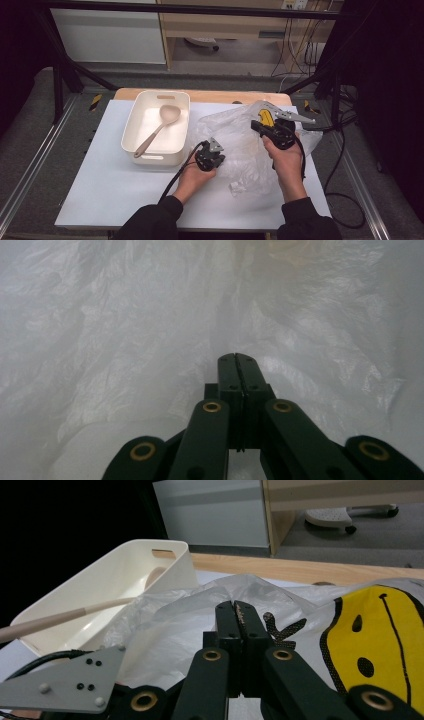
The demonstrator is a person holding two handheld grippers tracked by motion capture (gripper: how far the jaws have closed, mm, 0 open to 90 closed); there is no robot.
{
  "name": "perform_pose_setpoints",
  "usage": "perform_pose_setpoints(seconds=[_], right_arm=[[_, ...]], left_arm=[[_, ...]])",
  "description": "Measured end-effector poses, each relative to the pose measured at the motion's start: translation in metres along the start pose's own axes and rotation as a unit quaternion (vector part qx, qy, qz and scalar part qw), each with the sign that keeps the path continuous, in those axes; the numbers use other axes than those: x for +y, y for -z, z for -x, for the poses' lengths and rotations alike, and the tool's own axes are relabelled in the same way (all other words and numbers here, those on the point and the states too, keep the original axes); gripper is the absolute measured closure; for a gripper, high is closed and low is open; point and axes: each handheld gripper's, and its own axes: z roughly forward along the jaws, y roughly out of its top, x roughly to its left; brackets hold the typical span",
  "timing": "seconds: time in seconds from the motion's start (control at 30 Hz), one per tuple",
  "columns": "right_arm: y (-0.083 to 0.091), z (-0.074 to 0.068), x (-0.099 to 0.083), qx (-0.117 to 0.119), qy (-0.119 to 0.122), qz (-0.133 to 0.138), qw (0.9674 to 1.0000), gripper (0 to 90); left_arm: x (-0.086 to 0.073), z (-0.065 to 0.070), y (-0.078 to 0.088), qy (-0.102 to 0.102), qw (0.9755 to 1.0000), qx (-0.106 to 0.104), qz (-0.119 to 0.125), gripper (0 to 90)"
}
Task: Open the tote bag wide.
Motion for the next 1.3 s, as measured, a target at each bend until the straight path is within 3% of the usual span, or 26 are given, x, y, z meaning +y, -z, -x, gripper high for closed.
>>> perform_pose_setpoints(seconds=[0.6,0.97,1.2,1.3], right_arm=[[-0.012,-0.004,-0.011,0.006,-0.004,-0.005,1.0000,90.0],[-0.017,0.001,-0.016,0.004,-0.013,-0.008,0.9999,90.0],[-0.021,0.001,-0.020,0.004,-0.014,-0.014,0.9998,90.0],[-0.022,0.001,-0.021,0.004,-0.012,-0.016,0.9998,90.0]], left_arm=[[0.001,0.005,0.007,-0.010,0.9999,0.008,-0.002,90.0],[0.007,0.020,0.048,-0.013,0.9995,-0.021,0.019,90.0],[0.013,0.019,0.079,0.009,0.9987,-0.038,0.034,90.0],[0.017,0.017,0.090,0.013,0.9986,-0.033,0.040,90.0]])
